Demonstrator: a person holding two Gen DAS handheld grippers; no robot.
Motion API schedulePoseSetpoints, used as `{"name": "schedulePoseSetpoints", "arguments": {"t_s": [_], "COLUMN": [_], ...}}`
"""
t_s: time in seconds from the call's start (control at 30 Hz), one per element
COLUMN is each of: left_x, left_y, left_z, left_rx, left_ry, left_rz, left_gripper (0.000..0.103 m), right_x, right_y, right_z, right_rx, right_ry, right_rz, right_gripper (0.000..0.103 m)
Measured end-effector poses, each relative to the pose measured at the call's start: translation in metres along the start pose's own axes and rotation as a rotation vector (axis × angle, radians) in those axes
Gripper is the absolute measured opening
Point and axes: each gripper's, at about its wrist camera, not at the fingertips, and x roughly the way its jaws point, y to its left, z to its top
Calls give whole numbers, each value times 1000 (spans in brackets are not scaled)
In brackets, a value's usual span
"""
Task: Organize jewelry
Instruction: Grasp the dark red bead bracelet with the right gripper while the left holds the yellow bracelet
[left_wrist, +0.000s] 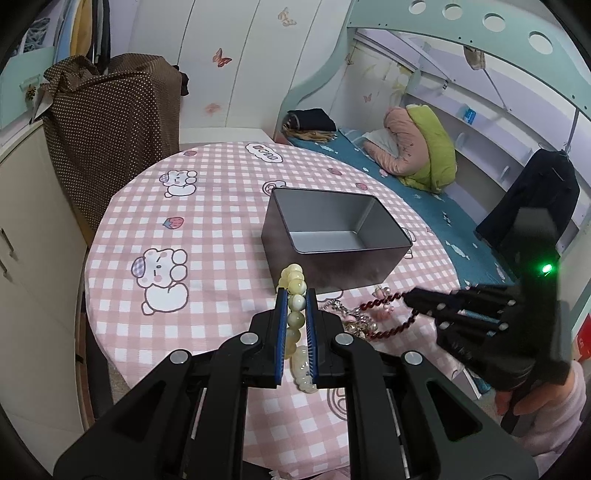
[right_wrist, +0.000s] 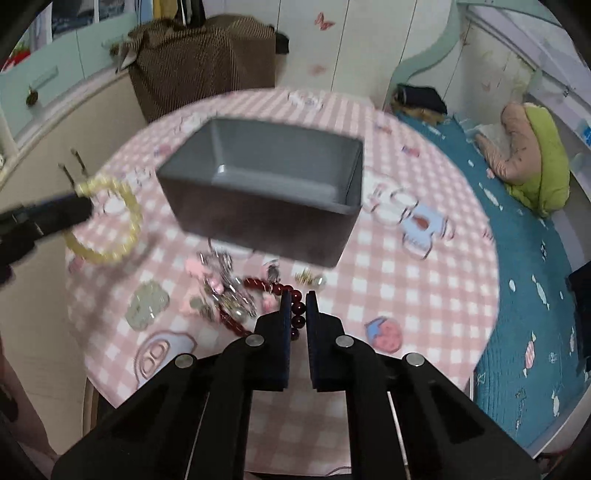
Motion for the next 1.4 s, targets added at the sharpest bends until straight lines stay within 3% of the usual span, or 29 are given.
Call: {"name": "schedulePoseSetpoints", "arguments": {"t_s": [0.47,0.6,0.73,0.83,0.93,1.03,1.1,1.23,1.4], "left_x": [-7,-9,-8,-8,-7,-7,-5,-3,-2], "left_y": [-14,-16,-16,-16,-17,-17,-17,-18,-20], "left_z": [7,7,5,5,4,2,1,0,-2], "left_rx": [28,30,28,30,32,30,29,24,35], "left_ry": [-31,-36,-32,-30,-30,-29,-21,-21,-10], "left_rz": [-5,-5,-9,-7,-13,-5,-3,-4,4], "left_gripper": [10,10,10,10,10,10,10,10,10], "right_x": [-54,-72,-50,-50,-20,-18,-18,19,28], "right_y": [-13,-23,-23,-23,-14,-26,-22,-22,-35], "right_z": [27,30,21,14,1,-5,-3,-16,-22], "right_rx": [-4,39,47,71,33,103,64,51,111], "right_ry": [-193,-251,-159,-166,-37,-44,-49,60,58], "right_rz": [-1,51,69,97,88,98,47,27,-17], "right_gripper": [7,7,7,7,7,7,7,7,8]}}
